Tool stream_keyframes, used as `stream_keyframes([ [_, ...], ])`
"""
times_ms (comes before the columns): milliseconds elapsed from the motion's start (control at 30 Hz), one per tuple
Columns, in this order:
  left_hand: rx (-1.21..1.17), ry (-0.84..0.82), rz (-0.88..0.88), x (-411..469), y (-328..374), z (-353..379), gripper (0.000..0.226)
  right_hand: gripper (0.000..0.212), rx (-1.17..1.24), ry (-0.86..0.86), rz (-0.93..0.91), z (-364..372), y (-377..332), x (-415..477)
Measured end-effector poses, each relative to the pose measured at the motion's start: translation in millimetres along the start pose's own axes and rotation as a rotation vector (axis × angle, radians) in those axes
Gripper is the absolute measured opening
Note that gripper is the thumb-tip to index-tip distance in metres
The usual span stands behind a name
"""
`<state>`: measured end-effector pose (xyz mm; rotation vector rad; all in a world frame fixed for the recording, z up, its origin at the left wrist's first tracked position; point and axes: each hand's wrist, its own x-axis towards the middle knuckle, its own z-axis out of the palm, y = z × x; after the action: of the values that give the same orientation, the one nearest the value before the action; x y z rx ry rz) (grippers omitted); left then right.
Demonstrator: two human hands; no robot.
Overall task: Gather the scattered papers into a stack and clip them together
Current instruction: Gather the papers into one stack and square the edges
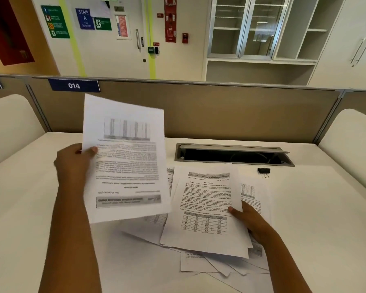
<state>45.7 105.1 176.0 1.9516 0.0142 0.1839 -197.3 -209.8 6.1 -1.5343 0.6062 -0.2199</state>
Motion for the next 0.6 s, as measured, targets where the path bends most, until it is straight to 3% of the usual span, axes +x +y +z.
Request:
stream_keyframes([
  [167,-0.044,-0.171,0.107,-14.3,6.5,55.2,0.028,0.024,0.007,0.018,0.050,3.8,-6.6,-3.6],
  [233,0.008,-0.285,0.121,-35.6,1.5,89.9,0.025,0.030,0.023,0.059,0.072,4.9,-7.6,-3.6],
  [433,0.106,-0.522,0.067,-93.9,-27.2,156.1,0.034,0.075,0.164,0.089,0.113,0.7,-8.2,-1.8],
  [600,0.160,-0.730,-0.020,-104.5,-48.2,167.7,0.064,0.067,-0.057,0.102,0.090,11.9,-20.5,-4.8],
])
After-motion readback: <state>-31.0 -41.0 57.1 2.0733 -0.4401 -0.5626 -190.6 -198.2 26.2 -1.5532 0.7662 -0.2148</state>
